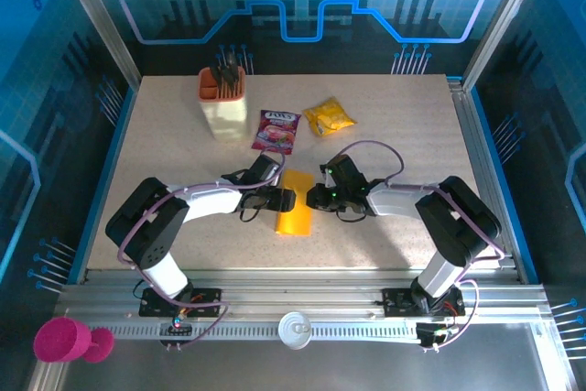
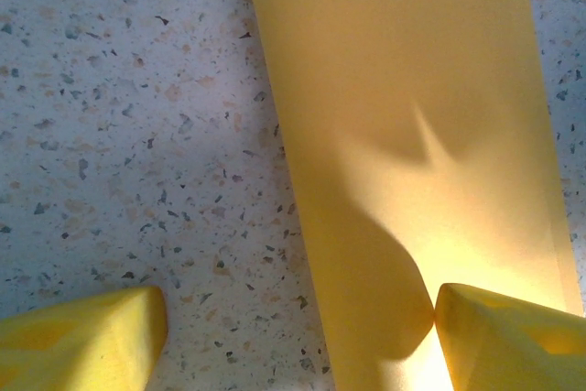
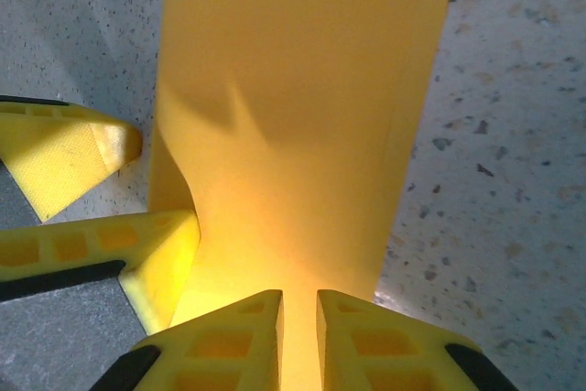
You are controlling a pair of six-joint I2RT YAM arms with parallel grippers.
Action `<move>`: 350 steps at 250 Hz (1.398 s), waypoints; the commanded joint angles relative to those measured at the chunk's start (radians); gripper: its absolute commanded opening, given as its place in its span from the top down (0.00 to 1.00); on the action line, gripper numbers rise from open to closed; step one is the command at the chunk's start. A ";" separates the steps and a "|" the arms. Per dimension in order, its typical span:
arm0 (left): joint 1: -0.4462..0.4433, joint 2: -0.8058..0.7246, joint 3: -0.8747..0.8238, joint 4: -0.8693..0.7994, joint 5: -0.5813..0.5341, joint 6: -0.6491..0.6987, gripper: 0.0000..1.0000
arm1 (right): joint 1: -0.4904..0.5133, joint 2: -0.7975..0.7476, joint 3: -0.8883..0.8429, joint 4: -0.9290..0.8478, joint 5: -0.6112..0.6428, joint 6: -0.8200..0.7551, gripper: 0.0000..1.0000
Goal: Fold a paper plane with a square sheet of paper (pick it up from the middle)
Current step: Hold the square sheet of paper at the center of the table.
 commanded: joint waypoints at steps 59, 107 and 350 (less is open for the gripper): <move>-0.042 0.084 0.003 0.072 0.186 0.009 0.21 | 0.023 0.045 0.042 0.015 -0.009 0.015 0.83; -0.047 0.086 0.010 0.070 0.193 0.010 0.21 | 0.024 0.054 0.050 0.019 -0.013 0.017 0.83; -0.025 -0.012 0.057 0.018 0.193 -0.079 0.18 | 0.027 0.139 0.062 -0.103 0.059 0.018 0.91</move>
